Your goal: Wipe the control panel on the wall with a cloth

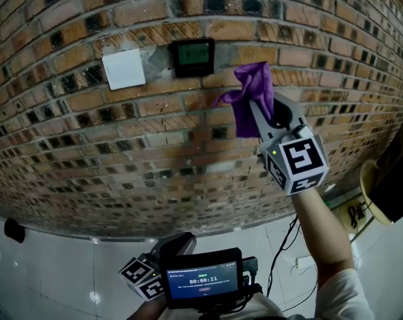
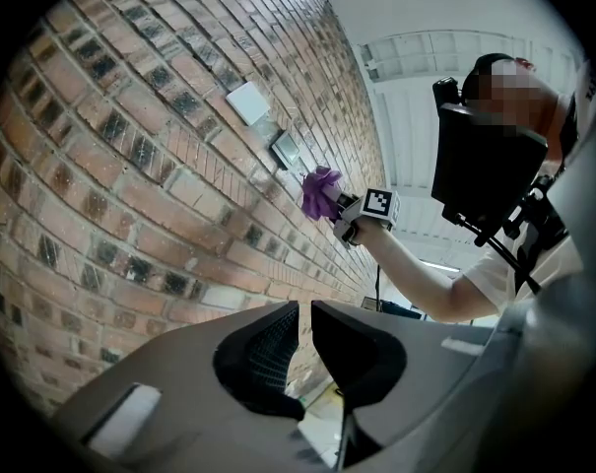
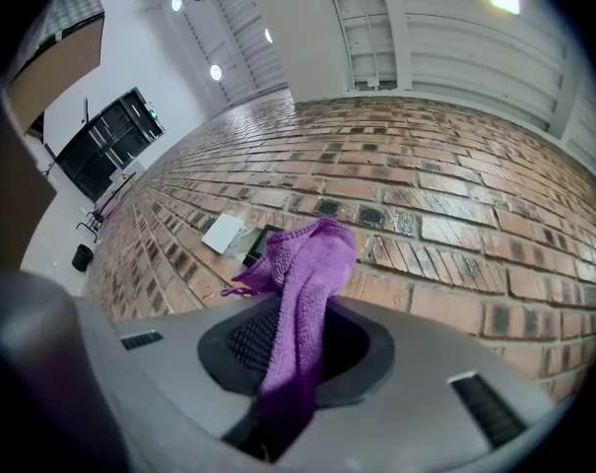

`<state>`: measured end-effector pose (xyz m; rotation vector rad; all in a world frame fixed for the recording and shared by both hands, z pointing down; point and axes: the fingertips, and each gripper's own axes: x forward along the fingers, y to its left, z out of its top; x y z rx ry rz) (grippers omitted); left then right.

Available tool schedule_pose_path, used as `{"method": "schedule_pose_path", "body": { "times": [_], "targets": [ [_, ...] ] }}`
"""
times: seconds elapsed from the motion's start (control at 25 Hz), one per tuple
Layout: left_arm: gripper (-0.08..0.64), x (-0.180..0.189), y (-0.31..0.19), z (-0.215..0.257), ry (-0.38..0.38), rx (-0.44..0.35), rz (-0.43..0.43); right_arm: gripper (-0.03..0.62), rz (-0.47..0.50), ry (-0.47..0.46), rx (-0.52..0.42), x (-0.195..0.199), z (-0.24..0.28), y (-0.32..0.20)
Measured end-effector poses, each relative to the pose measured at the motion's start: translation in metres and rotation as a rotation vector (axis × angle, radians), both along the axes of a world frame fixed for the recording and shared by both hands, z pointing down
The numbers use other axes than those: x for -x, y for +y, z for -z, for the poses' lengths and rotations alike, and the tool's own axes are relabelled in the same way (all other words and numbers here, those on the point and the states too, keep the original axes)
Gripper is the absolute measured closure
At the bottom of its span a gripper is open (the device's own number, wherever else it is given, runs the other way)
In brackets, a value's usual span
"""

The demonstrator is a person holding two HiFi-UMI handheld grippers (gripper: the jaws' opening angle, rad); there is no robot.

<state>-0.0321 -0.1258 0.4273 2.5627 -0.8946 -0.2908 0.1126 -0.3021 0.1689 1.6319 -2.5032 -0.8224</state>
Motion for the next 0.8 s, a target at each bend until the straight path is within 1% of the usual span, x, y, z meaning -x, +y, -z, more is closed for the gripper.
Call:
{"method": "schedule_pose_path", "body": {
  "times": [0.36,0.8],
  "targets": [
    [0.526,-0.003,-0.001,0.003,0.001,0.001,-0.01,0.509,-0.015,-0.021,0.05,-0.013,-0.024,0.009],
    [0.526,-0.002,0.003,-0.001,0.003,0.017,-0.011,0.509,-0.008,-0.057,0.131,-0.014,-0.063,0.027]
  ]
}}
